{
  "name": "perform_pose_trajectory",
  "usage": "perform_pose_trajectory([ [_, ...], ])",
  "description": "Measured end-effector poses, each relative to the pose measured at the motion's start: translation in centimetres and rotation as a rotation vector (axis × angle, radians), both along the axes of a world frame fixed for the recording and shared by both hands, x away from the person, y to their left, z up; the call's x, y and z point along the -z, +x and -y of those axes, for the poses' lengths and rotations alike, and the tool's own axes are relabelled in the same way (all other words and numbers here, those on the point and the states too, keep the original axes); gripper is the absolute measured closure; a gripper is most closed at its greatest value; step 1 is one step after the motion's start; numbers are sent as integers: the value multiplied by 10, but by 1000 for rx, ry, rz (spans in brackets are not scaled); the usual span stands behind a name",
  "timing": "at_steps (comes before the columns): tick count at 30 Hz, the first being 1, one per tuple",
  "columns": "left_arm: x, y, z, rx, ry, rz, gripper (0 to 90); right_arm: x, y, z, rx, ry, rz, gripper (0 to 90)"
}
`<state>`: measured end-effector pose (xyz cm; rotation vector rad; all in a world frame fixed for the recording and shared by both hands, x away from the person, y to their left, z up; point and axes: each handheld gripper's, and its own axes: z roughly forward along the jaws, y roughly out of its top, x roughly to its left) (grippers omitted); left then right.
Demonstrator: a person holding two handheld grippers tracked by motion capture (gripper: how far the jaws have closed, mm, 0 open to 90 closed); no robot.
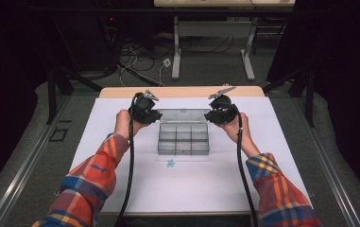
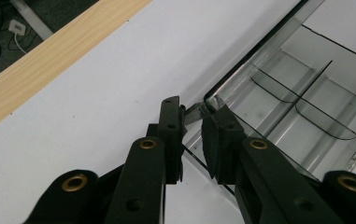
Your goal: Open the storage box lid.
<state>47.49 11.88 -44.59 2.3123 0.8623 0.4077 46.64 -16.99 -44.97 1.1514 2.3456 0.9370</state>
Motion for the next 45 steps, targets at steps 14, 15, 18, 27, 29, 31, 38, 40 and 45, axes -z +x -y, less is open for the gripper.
perform_pose_trajectory([
  [14, 1, 15, 4, -23, 3, -8, 775, -3, 15, -2, 23, 5, -21, 765],
  [15, 1, 17, 4, -26, 4, -11, 775, -2, 16, -2, 24, 16, -15, 766],
  [18, 1, 19, 4, -31, -2, -9, 771, -2, 20, -2, 24, 14, -11, 769],
  [27, 3, 28, 5, -54, -9, -22, 758, -1, 26, -1, 50, 21, -18, 769],
  [29, 5, 29, 5, -59, -15, -20, 756, 0, 28, -1, 52, 24, -18, 768],
  [31, 5, 30, 5, -64, -16, -23, 755, 1, 29, -1, 59, 34, -19, 768],
  [38, 8, 37, 6, -76, -12, -35, 752, 4, 35, -1, 78, 34, -46, 770],
  [40, 10, 39, 6, -80, -11, -34, 750, 6, 37, -1, 79, 31, -44, 770],
  [45, 18, 43, 6, -84, -5, -59, 755, 12, 41, -1, 93, 33, -77, 770],
])
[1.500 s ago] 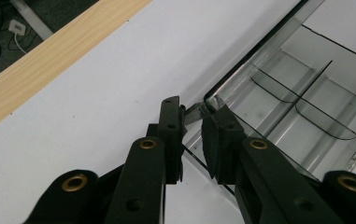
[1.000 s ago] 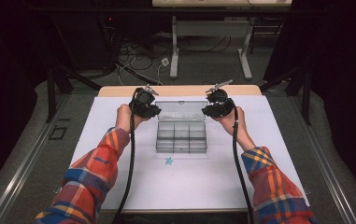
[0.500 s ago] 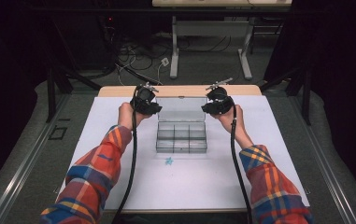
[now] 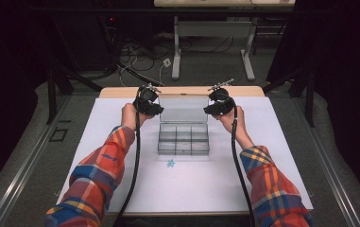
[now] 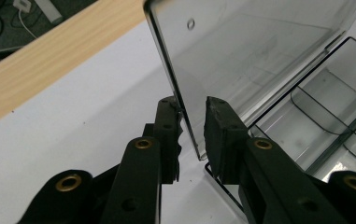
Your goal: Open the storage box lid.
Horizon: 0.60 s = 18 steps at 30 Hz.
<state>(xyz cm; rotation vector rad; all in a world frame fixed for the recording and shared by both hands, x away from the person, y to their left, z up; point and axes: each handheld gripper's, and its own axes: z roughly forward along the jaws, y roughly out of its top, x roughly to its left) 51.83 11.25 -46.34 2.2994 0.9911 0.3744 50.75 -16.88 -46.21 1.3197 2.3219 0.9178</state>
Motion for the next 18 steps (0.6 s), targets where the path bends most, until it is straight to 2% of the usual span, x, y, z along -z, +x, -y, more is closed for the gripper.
perform_pose_trajectory([
  [2, 4, 1, 0, -6, -7, -3, 755, 2, 2, 0, 5, 2, 11, 769],
  [6, 7, 3, 1, -23, -17, 1, 749, 5, 4, -1, 19, -7, -9, 766],
  [14, 11, 7, 5, -43, 24, 17, 755, 13, 10, -4, 25, -30, 13, 763],
  [17, 13, 8, 6, -57, 42, 22, 772, 15, 12, -5, 23, -42, -9, 738],
  [18, 14, 9, 8, -72, 67, 28, 765, 16, 12, -5, 23, -43, -17, 718],
])
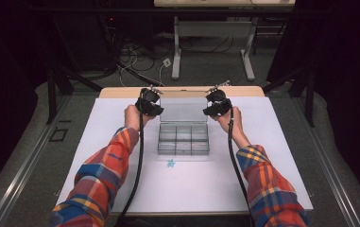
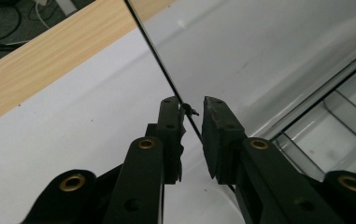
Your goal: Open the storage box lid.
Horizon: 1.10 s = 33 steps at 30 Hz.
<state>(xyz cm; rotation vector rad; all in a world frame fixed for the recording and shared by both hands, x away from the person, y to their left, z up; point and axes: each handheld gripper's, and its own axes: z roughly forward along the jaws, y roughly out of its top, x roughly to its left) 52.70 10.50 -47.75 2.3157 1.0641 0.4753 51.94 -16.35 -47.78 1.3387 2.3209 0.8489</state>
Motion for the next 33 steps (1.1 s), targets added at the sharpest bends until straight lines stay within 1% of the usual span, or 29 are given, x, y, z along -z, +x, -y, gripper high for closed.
perform_pose_trajectory([
  [1, 0, 0, 1, -14, 17, 2, 740, 2, 0, -1, 6, -8, -9, 668],
  [2, 0, 0, 1, -15, 23, -7, 670, 2, 0, -1, 1, -11, -19, 629],
  [4, -1, -2, -1, -17, 2, -11, 615, 3, -2, -1, -15, 13, -25, 573],
  [5, -2, -4, -2, -18, -10, -22, 547, 2, -4, 0, -19, 16, -29, 546],
  [6, -2, -6, -3, -15, -14, -31, 467, 1, -7, 1, -34, 7, -38, 514],
  [7, -2, -9, -3, -13, -17, -30, 429, 1, -9, 2, -45, 8, -55, 481],
  [8, -2, -11, -4, -10, -13, -36, 387, 1, -12, 2, -53, 7, -59, 450],
  [9, 0, -15, -5, -6, -20, -42, 335, 1, -15, 3, -62, 13, -61, 435],
  [10, 1, -18, -6, 3, -22, -43, 310, 1, -18, 5, -75, 11, -60, 410],
  [11, 1, -21, -7, 8, -17, -48, 301, 1, -21, 5, -88, 20, -67, 376],
  [13, 3, -28, -9, 20, -8, -56, 263, 2, -27, 7, -105, 7, -76, 341],
  [14, 4, -31, -10, 26, -11, -61, 248, 2, -31, 8, -108, 20, -68, 330],
  [15, 5, -35, -11, 31, -3, -69, 231, 1, -34, 9, -117, 21, -76, 309],
  [16, 6, -38, -13, 33, -6, -67, 218, 1, -38, 9, -123, 27, -77, 288],
  [17, 7, -41, -14, 34, -4, -66, 208, 2, -41, 11, -140, 46, -65, 279],
  [18, 7, -44, -16, 39, -3, -72, 198, 1, -45, 11, -144, 37, -81, 272],
  [19, 9, -48, -18, 42, -8, -74, 184, 0, -49, 12, -159, 52, -86, 263],
  [21, 11, -54, -20, 53, 7, -82, 168, 0, -55, 14, -172, 52, -99, 240],
  [22, 13, -57, -22, 59, 17, -82, 165, 2, -59, 14, -179, 48, -91, 233],
  [23, 14, -59, -23, 58, 22, -82, 160, 3, -62, 15, -187, 53, -93, 223],
  [24, 16, -63, -26, 61, 15, -87, 155, 4, -64, 16, -195, 56, -96, 213],
  [25, 18, -66, -28, 63, 18, -94, 155, 6, -68, 16, -205, 78, -92, 205],
  [26, 19, -68, -30, 62, 24, -89, 146, 7, -72, 17, -217, 70, -93, 194],
  [28, 21, -74, -35, 58, 23, -93, 125, 10, -79, 18, -235, 68, -89, 177],
  [29, 22, -77, -37, 56, 19, -94, 118, 12, -83, 19, -241, 70, -91, 174],
  [30, 24, -80, -38, 54, 17, -94, 108, 13, -87, 20, -248, 84, -96, 163],
  [31, 25, -82, -39, 56, 20, -95, 102, 15, -90, 21, -257, 79, -96, 153],
  [32, 27, -86, -40, 53, 21, -94, 95, 16, -93, 21, -263, 86, -104, 143],
  [33, 28, -89, -41, 55, 20, -97, 84, 18, -97, 23, -266, 87, -98, 125],
])
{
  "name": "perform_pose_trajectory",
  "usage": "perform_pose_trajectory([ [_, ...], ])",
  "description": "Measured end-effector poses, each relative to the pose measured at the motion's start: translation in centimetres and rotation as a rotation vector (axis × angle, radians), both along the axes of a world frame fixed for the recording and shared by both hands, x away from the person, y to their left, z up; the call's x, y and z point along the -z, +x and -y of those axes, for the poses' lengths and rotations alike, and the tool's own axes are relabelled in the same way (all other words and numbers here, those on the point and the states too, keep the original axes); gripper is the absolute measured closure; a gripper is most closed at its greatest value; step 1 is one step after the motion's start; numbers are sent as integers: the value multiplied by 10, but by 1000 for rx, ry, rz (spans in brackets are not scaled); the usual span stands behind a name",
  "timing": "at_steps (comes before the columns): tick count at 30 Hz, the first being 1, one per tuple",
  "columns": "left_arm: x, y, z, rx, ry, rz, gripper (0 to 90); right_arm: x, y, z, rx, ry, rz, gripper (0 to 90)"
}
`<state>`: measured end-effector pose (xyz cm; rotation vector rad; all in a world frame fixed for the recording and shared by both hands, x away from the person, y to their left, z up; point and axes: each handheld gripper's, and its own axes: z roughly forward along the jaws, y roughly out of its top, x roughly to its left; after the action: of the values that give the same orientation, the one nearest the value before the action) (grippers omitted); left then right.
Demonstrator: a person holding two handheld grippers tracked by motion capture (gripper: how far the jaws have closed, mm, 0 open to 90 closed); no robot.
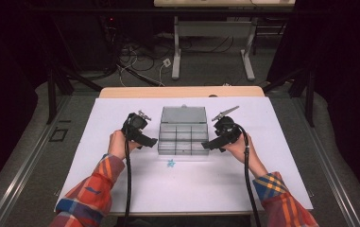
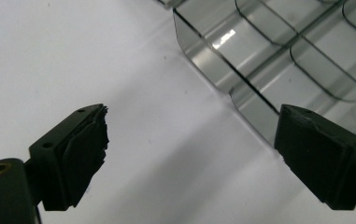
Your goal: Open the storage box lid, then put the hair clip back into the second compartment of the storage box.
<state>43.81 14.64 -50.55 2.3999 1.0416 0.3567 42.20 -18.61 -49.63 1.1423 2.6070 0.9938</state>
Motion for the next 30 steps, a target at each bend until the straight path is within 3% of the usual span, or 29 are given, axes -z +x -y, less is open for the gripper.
perform_pose_trajectory([
  [2, 3, -5, -1, 1, 5, -1, 68, 0, -7, 3, -19, -24, -29, 91],
  [6, 7, -15, 0, 17, 10, -12, 32, 9, -20, 7, -17, 28, -3, 68],
  [8, 8, -19, 0, 32, 14, -20, 22, 11, -25, 10, -39, -25, -36, 56],
  [9, 8, -22, 1, 34, 13, -16, 15, 16, -28, 9, -18, 35, -4, 50],
  [10, 8, -24, 1, 34, 13, -12, 13, 14, -31, 10, -28, 7, -25, 47],
  [18, 12, -37, 3, 54, 30, -10, 6, 16, -50, 13, -69, -14, -30, 12],
  [20, 12, -39, 2, 60, 40, -24, 6, 18, -53, 13, -60, -10, -26, 6],
  [21, 12, -42, 1, 65, 49, -34, 5, 18, -55, 14, -67, -34, -38, 0],
  [24, 11, -46, -2, 55, 48, -28, 3, 19, -59, 14, -96, -57, -29, 0],
  [30, 7, -52, -6, 39, 46, -29, 2, 19, -64, 16, -85, -58, -30, 0],
])
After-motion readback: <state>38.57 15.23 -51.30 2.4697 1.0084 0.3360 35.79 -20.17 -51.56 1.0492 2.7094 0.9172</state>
